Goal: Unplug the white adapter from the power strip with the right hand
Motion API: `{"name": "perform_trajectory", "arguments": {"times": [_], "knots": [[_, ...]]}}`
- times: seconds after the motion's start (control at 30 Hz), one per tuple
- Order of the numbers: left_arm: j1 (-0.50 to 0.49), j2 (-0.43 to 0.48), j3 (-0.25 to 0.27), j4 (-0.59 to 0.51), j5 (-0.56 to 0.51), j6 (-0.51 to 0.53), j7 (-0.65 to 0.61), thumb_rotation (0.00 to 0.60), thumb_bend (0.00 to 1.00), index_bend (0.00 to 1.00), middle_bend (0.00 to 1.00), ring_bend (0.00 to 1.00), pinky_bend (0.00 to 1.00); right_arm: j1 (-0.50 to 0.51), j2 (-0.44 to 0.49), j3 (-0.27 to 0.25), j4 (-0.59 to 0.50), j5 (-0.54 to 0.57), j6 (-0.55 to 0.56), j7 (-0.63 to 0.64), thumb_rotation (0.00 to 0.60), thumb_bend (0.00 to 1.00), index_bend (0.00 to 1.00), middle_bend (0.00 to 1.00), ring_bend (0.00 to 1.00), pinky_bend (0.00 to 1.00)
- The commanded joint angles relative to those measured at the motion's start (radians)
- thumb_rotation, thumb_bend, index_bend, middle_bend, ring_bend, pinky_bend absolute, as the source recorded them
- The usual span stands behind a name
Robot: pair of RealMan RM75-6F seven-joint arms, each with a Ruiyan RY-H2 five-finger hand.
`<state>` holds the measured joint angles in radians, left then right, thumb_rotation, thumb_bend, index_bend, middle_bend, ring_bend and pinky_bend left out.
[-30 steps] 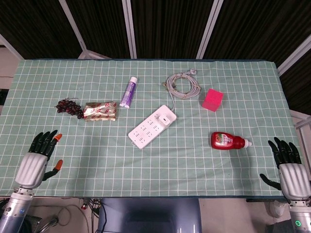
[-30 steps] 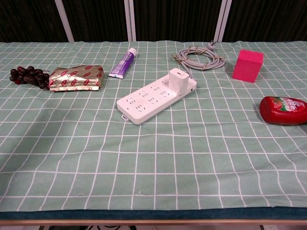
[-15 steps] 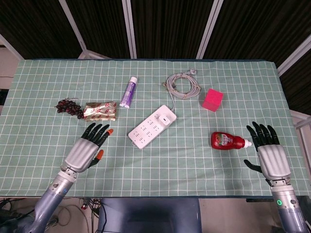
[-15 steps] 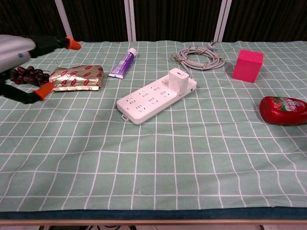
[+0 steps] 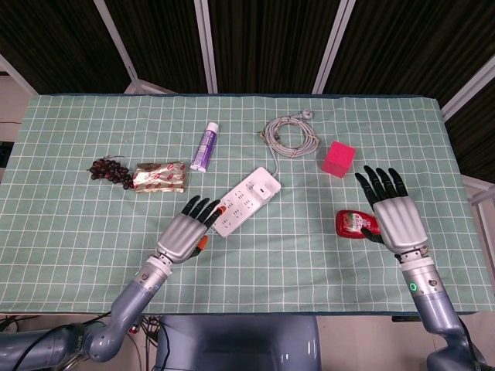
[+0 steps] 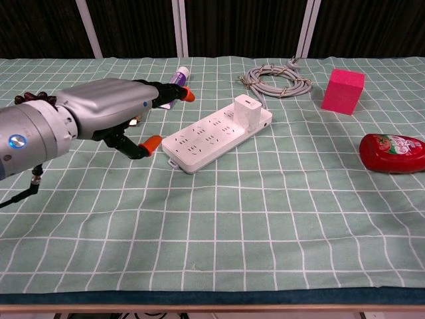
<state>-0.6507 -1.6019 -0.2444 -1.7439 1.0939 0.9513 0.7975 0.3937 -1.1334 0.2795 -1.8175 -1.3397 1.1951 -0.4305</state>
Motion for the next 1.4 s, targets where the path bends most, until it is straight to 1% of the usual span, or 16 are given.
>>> {"name": "perform_trajectory", "arguments": {"times": [0.03, 0.17, 0.23, 0.4, 0.5, 0.63, 0.8, 1.03, 1.2, 1.4], "knots": [[-0.027, -0.023, -0.003, 0.024, -0.043, -0.017, 0.014, 0.600, 0.53, 0.03, 0.00, 0.00, 0.02, 0.042, -0.004, 0.022, -0.012, 0.022, -0.038, -0.031, 0.600, 0.20, 0.00, 0.00, 0.00, 0.00], [-0.062, -0.044, 0.005, 0.064, -0.081, -0.051, 0.020, 0.600, 0.53, 0.03, 0.00, 0.00, 0.03, 0.107, -0.027, 0.045, -0.018, 0.069, -0.097, -0.077, 0.600, 0.20, 0.00, 0.00, 0.00, 0.00], [-0.086, -0.058, 0.013, 0.089, -0.107, -0.061, 0.026, 0.600, 0.53, 0.03, 0.00, 0.00, 0.03, 0.153, -0.051, 0.055, -0.019, 0.114, -0.130, -0.120, 0.600, 0.20, 0.00, 0.00, 0.00, 0.00], [-0.123, -0.083, 0.026, 0.128, -0.157, -0.069, 0.018, 0.600, 0.53, 0.05, 0.00, 0.00, 0.04, 0.227, -0.093, 0.069, -0.017, 0.200, -0.167, -0.173, 0.600, 0.20, 0.00, 0.00, 0.00, 0.00], [-0.143, -0.094, 0.039, 0.148, -0.174, -0.070, 0.012, 0.600, 0.53, 0.05, 0.00, 0.00, 0.04, 0.268, -0.118, 0.067, -0.001, 0.248, -0.184, -0.203, 0.600, 0.20, 0.00, 0.00, 0.00, 0.00], [-0.157, -0.106, 0.057, 0.165, -0.182, -0.062, -0.003, 0.600, 0.53, 0.06, 0.00, 0.00, 0.06, 0.316, -0.153, 0.052, 0.027, 0.303, -0.206, -0.239, 0.600, 0.20, 0.00, 0.00, 0.00, 0.00], [-0.171, -0.113, 0.077, 0.180, -0.185, -0.054, -0.019, 0.600, 0.53, 0.06, 0.00, 0.00, 0.06, 0.378, -0.199, 0.042, 0.090, 0.335, -0.231, -0.257, 0.600, 0.20, 0.00, 0.00, 0.00, 0.00], [-0.181, -0.118, 0.094, 0.192, -0.189, -0.048, -0.033, 0.600, 0.53, 0.07, 0.00, 0.00, 0.06, 0.453, -0.231, 0.038, 0.179, 0.371, -0.305, -0.260, 0.600, 0.20, 0.00, 0.00, 0.00, 0.00], [-0.185, -0.127, 0.111, 0.207, -0.190, -0.054, -0.052, 0.600, 0.53, 0.07, 0.00, 0.00, 0.10, 0.475, -0.256, 0.025, 0.220, 0.382, -0.320, -0.234, 0.600, 0.20, 0.00, 0.00, 0.00, 0.01], [-0.194, -0.131, 0.125, 0.217, -0.186, -0.059, -0.066, 0.600, 0.53, 0.08, 0.00, 0.00, 0.10, 0.490, -0.284, 0.002, 0.277, 0.386, -0.330, -0.206, 0.600, 0.20, 0.00, 0.00, 0.00, 0.01]]}}
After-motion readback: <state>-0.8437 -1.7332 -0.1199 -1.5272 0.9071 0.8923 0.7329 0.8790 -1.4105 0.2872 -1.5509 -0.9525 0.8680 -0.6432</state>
